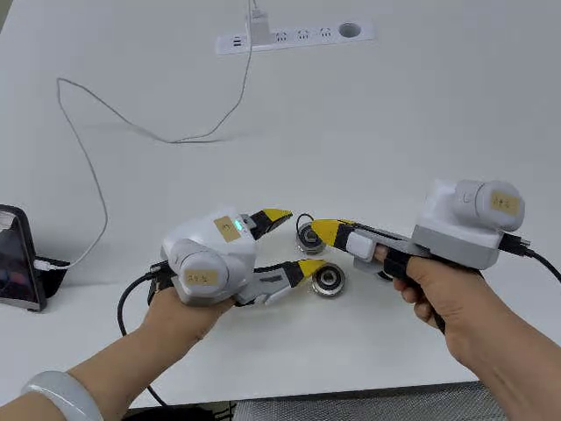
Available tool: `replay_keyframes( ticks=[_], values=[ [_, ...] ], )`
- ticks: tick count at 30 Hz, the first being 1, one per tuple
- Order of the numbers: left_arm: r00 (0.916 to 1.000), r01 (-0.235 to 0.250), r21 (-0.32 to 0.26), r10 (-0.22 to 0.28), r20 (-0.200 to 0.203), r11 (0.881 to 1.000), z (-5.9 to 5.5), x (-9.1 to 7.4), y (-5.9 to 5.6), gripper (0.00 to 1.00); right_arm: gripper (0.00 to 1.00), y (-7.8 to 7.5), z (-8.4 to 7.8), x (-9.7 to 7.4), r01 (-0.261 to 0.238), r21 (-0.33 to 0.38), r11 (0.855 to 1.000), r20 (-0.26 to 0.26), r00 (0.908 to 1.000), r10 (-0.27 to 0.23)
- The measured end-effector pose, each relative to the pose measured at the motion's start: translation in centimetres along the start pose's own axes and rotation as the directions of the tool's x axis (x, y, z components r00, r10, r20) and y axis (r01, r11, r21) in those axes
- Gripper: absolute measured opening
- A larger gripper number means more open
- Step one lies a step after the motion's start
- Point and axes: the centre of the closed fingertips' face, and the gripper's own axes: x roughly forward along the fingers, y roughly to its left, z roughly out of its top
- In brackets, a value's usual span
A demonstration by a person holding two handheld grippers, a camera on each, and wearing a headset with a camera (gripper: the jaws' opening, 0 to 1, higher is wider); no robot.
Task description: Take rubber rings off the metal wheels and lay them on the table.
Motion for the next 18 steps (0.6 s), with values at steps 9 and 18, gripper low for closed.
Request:
replay_keyframes(
  ticks=[9,18],
  values=[
    [0.9998,0.001,-0.008,-0.001,0.019,1.0,0.2,-0.6,-0.1,0.5,0.02,0.3,-0.1,-1.4,0.003,0.009,1.0,0.012,0.9999,-0.003],
    [0.9995,0.002,-0.022,-0.001,0.032,1.0,0.1,-1.3,-0.5,0.51,0.02,-0.8,-0.1,-3.5,0.023,0.023,0.999,0.033,0.9992,-0.024]
  ],
)
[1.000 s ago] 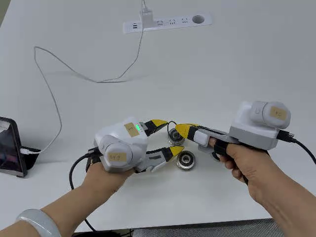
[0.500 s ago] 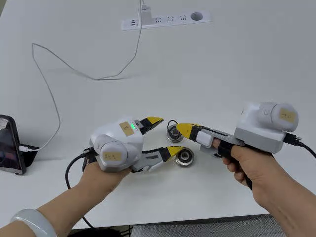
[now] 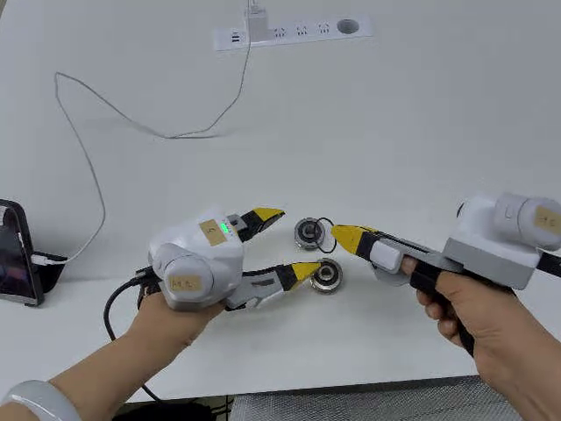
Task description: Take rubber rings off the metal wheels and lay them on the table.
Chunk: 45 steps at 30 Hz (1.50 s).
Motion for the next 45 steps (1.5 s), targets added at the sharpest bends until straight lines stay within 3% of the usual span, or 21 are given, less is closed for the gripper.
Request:
replay_keyframes(
  ticks=[14,22,32,45],
  values=[
    [1.0,-0.005,-0.019,0.005,-0.004,1.0,-0.7,-0.9,-0.2,0.52,0.02,-2.3,0.0,-2.5,0.068,0.026,0.997,0.025,0.9973,-0.069],
    [1.0,-0.009,-0.023,0.009,0.0,1.0,-0.7,-1.0,-0.2,0.52,0.02,-5.1,-0.6,-3.7,0.136,0.059,0.989,0.022,0.9903,-0.137],
    [0.9999,-0.007,-0.023,0.007,-0.01,1.0,-1.2,-1.3,-0.4,0.56,0.03,-7.3,-1.1,-4.6,0.19,0.092,0.977,0.024,0.9809,-0.193],
    [0.9996,-0.01,-0.033,0.009,-0.025,0.999,-1.6,-1.7,-0.4,0.57,0.05,-8.1,-1.3,-4.9,0.235,0.016,0.972,0.011,0.9718,-0.235]
  ],
)
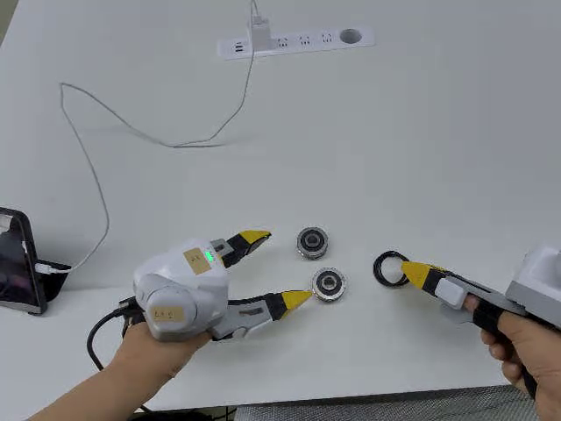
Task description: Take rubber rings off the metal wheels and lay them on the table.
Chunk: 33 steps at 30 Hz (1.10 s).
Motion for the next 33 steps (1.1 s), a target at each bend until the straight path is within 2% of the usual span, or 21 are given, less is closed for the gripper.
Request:
replay_keyframes(
  ticks=[7,15,25,33],
  values=[
    [1.0,0.0,-0.003,0.0,-0.006,1.0,-0.3,-0.2,0.0,0.57,0.1,-0.4,-0.1,-0.1,0.018,-0.049,0.999,-0.009,0.9998,-0.019],
    [0.9999,-0.004,-0.007,0.004,-0.012,1.0,-0.6,-0.5,-0.1,0.56,0.17,-0.7,-0.3,-0.4,0.034,-0.074,0.997,-0.011,0.9993,-0.035],
    [0.9999,-0.015,-0.019,0.015,0.0,1.0,-0.3,-1.3,-0.5,0.57,0.2,0.5,-0.8,-0.9,0.019,-0.147,0.989,-0.029,0.9993,-0.024],
    [0.9996,-0.026,-0.024,0.027,0.009,0.999,-0.2,-2.3,-0.8,0.57,0.24,0.8,-1.4,-1.4,0.017,-0.208,0.978,-0.049,0.9984,-0.028]
  ],
)
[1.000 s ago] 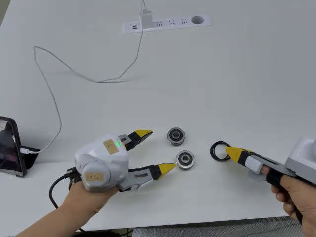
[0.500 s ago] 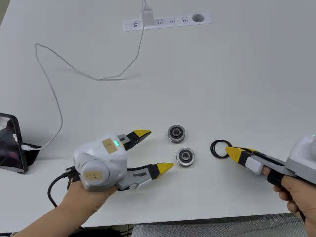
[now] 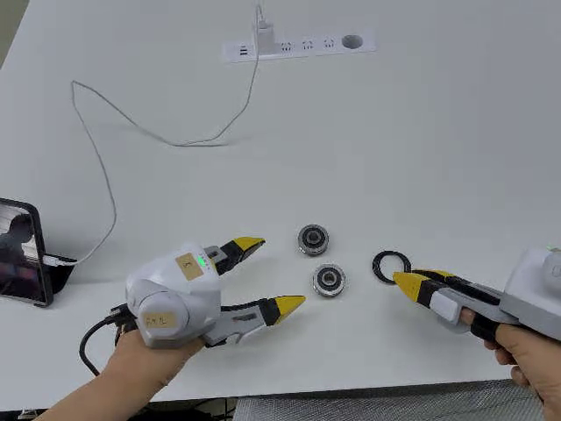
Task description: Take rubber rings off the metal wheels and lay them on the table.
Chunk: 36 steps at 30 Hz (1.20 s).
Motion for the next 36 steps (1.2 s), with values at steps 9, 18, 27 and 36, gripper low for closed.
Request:
replay_keyframes(
  ticks=[9,18,27,36],
  values=[
    [0.9999,-0.007,-0.007,0.007,0.009,1.0,0.0,-1.3,-0.6,0.57,0.33,0.9,-0.7,-1.0,-0.004,-0.1,0.995,-0.031,0.9995,0.001],
    [0.9994,-0.013,-0.008,0.013,0.031,1.0,0.5,-2.8,-1.5,0.58,0.43,1.8,-1.8,-2.0,-0.007,-0.23,0.973,-0.057,0.9984,-0.007],
    [0.9988,-0.016,-0.017,0.017,0.046,1.0,0.5,-4.0,-2.2,0.6,0.51,2.7,-2.7,-3.1,0.005,-0.349,0.937,-0.077,0.9964,-0.034],
    [0.9988,-0.009,-0.047,0.012,0.048,0.999,0.4,-4.6,-2.6,0.65,0.63,2.7,-3.3,-4.1,0.029,-0.422,0.906,-0.063,0.9961,-0.062]
  ],
)
